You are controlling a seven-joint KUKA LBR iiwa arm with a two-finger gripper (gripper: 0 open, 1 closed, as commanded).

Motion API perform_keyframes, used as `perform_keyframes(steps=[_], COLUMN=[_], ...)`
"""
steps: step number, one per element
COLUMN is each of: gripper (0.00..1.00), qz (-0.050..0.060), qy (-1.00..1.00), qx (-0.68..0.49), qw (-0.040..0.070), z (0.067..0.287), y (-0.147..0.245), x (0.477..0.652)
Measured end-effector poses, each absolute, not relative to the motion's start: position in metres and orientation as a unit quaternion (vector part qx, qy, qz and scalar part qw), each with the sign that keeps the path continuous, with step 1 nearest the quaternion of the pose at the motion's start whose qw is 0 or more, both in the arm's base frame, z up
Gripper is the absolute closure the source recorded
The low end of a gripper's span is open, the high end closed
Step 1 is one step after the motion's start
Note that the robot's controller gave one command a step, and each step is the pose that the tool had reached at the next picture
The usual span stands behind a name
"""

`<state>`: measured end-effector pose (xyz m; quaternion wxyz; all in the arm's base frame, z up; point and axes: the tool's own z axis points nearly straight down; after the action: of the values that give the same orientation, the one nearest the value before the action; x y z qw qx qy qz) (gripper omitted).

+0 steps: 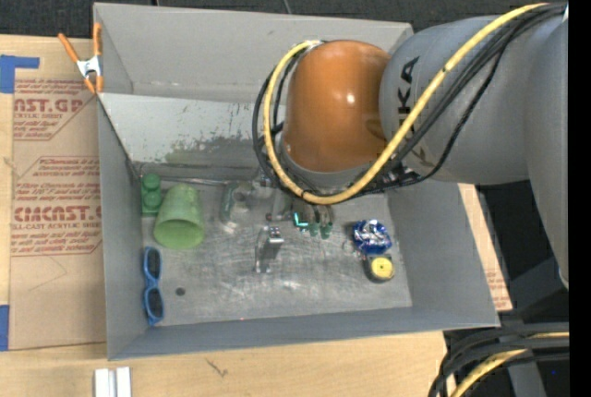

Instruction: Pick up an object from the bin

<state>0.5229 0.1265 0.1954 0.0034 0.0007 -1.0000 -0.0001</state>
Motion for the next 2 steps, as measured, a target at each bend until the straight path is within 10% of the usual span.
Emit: perform_keyframes(steps=[1,2], gripper=[0.00,0.00], qz=[0.005,0.000], qy=[-0.996,-1.000], qx=[0.094,0.016], qw=[-0.002,-0.001], z=[0.071,0.101], y=[0.184,0.230], x=[0.580,0.565])
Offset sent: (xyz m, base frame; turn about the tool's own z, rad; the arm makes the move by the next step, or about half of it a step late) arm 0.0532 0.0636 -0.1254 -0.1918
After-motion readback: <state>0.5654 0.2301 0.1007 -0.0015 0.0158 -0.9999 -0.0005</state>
